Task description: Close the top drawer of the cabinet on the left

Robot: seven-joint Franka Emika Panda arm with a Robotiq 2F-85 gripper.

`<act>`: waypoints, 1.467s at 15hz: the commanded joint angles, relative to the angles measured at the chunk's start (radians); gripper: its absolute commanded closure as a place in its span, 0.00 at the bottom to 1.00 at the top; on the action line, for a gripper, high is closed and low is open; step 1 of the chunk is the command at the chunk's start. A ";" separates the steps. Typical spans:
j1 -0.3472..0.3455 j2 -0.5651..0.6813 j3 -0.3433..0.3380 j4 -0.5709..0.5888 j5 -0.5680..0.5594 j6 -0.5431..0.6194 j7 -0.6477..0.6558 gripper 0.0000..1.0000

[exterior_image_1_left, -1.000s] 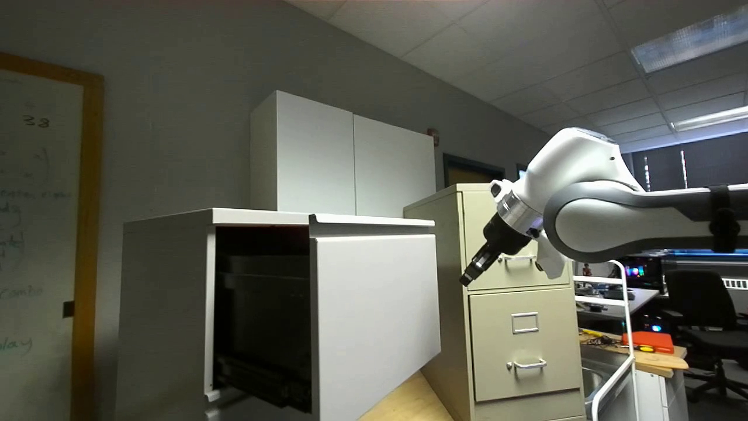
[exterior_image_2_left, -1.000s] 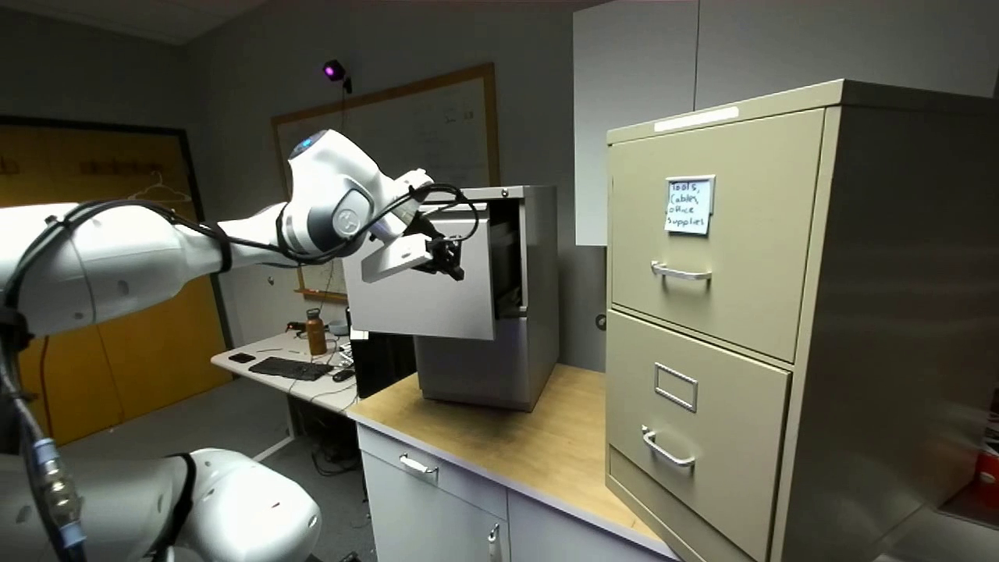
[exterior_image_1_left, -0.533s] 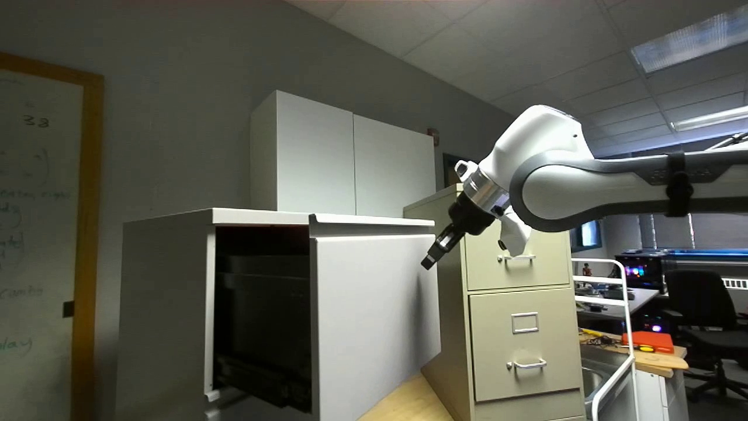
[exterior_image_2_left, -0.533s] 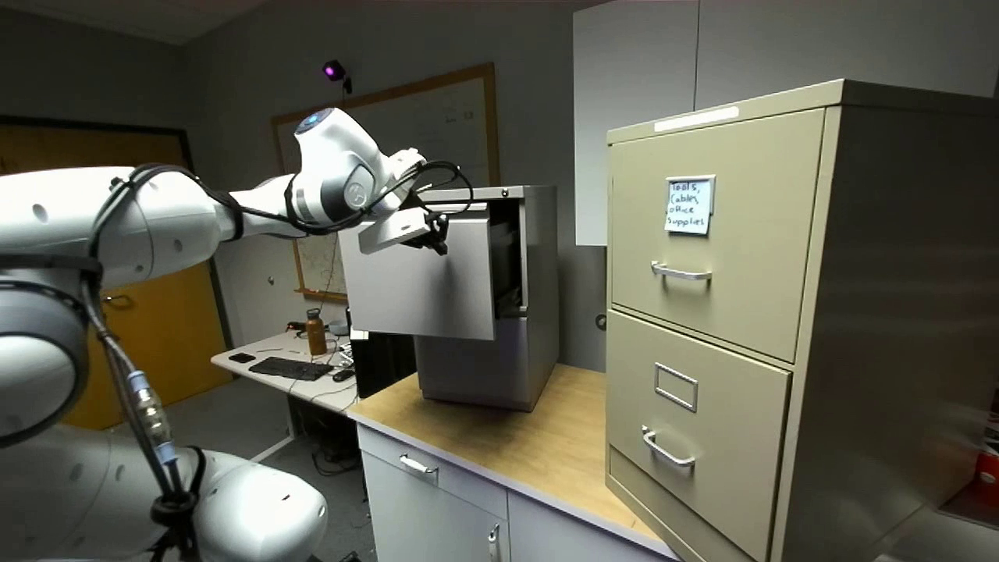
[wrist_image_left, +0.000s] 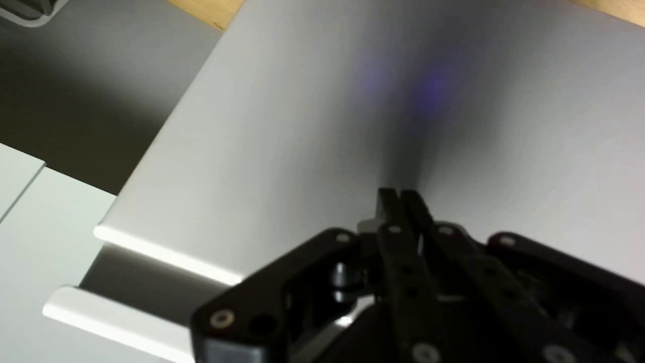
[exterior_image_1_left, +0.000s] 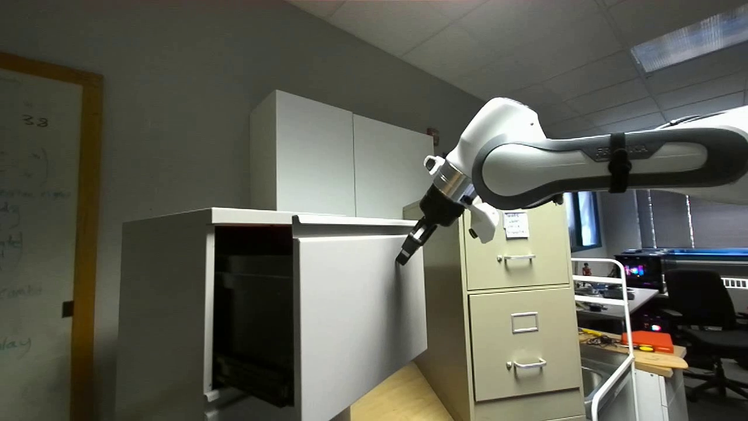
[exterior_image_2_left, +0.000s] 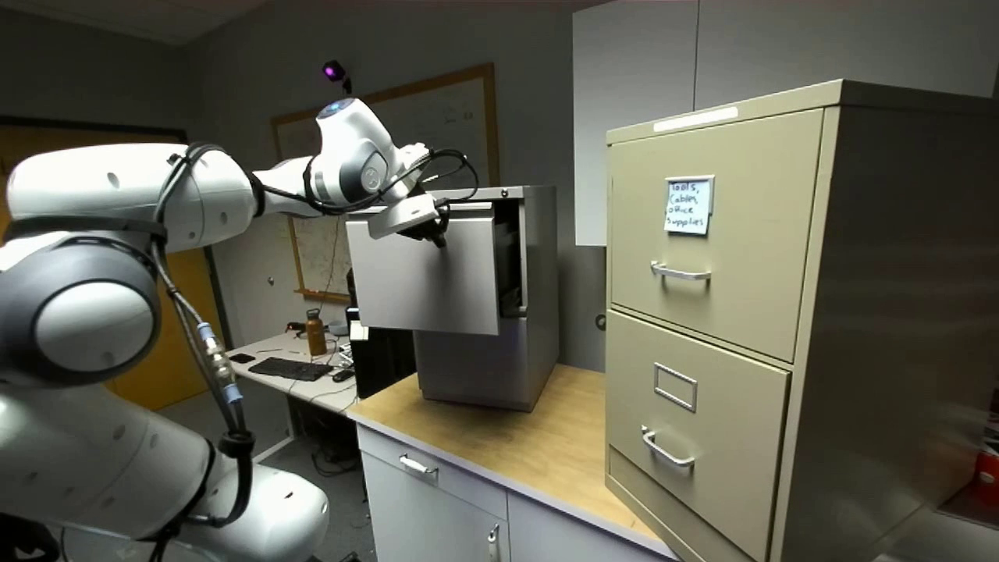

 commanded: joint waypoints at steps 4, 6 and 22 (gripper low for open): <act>0.000 0.229 0.063 0.242 0.018 -0.076 -0.038 0.94; -0.008 0.310 0.079 0.330 0.010 -0.114 -0.040 0.94; -0.107 0.914 0.108 1.076 0.043 -0.405 -0.141 0.94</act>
